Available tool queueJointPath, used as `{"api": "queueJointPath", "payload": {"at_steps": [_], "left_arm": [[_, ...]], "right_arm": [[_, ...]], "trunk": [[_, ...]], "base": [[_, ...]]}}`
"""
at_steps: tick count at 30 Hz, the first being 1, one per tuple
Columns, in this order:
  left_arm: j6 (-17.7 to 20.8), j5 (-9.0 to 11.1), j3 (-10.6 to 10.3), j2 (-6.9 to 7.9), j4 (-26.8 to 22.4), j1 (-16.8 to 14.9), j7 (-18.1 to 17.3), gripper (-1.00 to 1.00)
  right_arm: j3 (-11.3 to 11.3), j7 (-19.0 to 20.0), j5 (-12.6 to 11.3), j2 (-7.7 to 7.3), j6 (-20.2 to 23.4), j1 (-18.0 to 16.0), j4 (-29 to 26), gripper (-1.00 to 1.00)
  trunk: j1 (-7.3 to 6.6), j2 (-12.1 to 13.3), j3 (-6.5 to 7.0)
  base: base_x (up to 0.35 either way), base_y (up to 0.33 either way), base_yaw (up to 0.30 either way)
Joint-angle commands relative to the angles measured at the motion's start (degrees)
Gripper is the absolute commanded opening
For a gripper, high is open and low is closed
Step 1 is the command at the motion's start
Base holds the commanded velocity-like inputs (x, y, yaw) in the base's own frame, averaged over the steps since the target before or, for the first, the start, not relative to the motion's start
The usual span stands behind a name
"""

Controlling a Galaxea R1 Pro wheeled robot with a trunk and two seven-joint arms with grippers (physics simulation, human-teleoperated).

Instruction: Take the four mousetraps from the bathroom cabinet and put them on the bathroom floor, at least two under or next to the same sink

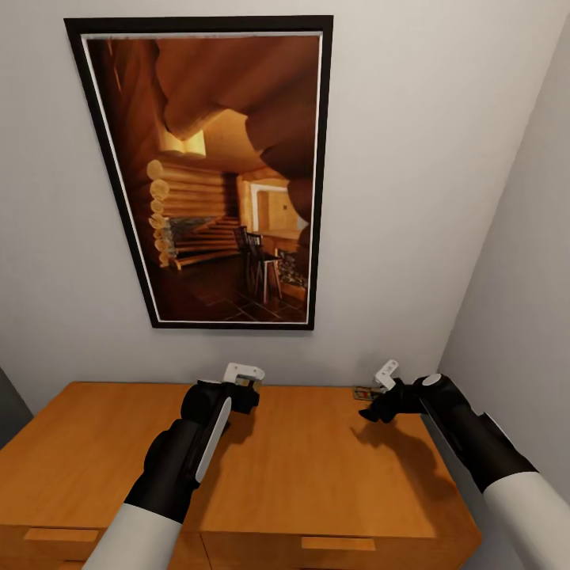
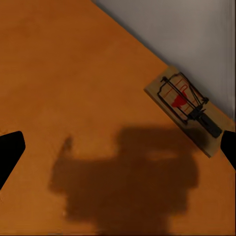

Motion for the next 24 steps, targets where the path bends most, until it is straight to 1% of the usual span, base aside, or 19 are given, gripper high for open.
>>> {"api": "queueJointPath", "payload": {"at_steps": [1, 5, 8, 12, 14, 24], "left_arm": [[0.26, -0.43, -0.07, -0.01, -0.05, -0.06, -0.03, -1.0], [0.26, -0.4, -0.07, -0.01, -0.05, -0.06, -0.03, -1.0], [0.26, -0.36, -0.07, -0.01, -0.05, -0.06, -0.03, -1.0], [0.26, -0.36, -0.07, -0.01, -0.05, -0.06, -0.03, -1.0], [0.26, -0.35, -0.07, -0.01, -0.05, -0.06, -0.03, -1.0], [0.26, -0.35, -0.07, -0.01, -0.05, -0.06, -0.03, -1.0]], "right_arm": [[0.05, 0.39, 0.88, -0.09, 0.09, -0.06, -0.09, 1.0], [-0.1, 0.28, 1.84, -0.23, 0.08, -0.07, -0.04, 1.0], [-0.76, 0.25, 2.37, -0.8, 0.04, -0.06, 0.06, 1.0], [-2.83, 0.36, 2.59, -1.43, -0.34, -0.06, 0.78, 1.0], [-3.45, 0.5, 2.65, -1.52, -0.44, -0.07, 0.92, 1.0], [-4.18, 0.91, 2.73, -1.52, -0.65, -0.06, 1.06, 1.0]], "trunk": [[0.04, -0.14, -0.14], [0.04, -0.14, -0.14], [0.04, -0.14, -0.14], [0.04, -0.14, -0.14], [0.04, -0.14, -0.14], [0.04, -0.14, -0.14]], "base": [[0.0, 0.0, 0.0], [0.007, -0.006, 0.0], [0.107, -0.105, 0.0], [0.159, -0.155, 0.0], [0.079, -0.075, 0.0], [0.017, -0.016, 0.0]]}}
